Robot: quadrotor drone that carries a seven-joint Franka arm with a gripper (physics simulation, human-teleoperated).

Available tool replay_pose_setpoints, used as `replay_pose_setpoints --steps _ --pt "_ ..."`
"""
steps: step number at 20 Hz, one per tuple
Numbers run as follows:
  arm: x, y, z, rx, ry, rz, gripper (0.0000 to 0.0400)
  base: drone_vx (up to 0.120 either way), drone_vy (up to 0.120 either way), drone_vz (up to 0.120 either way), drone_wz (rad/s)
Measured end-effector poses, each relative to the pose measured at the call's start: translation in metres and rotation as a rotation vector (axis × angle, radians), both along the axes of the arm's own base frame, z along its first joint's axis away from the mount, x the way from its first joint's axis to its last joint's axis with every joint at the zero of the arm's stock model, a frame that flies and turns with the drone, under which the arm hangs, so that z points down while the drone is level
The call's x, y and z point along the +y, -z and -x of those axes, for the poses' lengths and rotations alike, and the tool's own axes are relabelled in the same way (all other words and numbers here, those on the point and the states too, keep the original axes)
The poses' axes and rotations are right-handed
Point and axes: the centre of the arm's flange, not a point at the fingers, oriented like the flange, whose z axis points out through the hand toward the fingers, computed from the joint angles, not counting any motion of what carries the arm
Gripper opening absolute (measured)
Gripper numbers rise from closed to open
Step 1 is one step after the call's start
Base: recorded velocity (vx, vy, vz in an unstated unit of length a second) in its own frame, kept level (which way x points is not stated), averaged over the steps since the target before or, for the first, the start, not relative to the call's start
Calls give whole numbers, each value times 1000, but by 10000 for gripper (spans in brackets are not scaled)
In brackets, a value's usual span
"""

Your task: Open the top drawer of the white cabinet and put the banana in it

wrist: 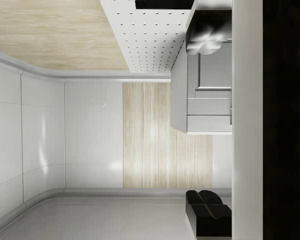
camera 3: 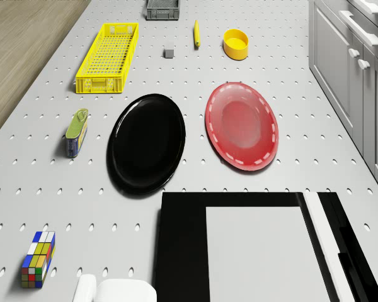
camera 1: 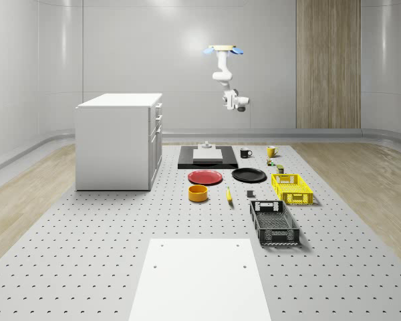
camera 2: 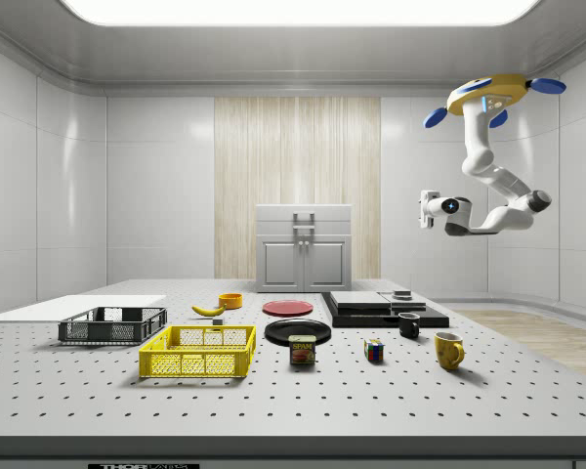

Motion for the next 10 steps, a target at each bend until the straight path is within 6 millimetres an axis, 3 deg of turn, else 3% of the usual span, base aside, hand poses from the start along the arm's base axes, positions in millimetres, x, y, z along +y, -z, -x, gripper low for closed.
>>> replay_pose_setpoints --steps 6,7,10 --pt "0 1 0 0 0 -10 400 120 -120 113 0" --pt "0 1 0 0 0 -11 400 120 -120 0 0" --pt "0 1 0 0 0 -13 400 120 -13 0 0"
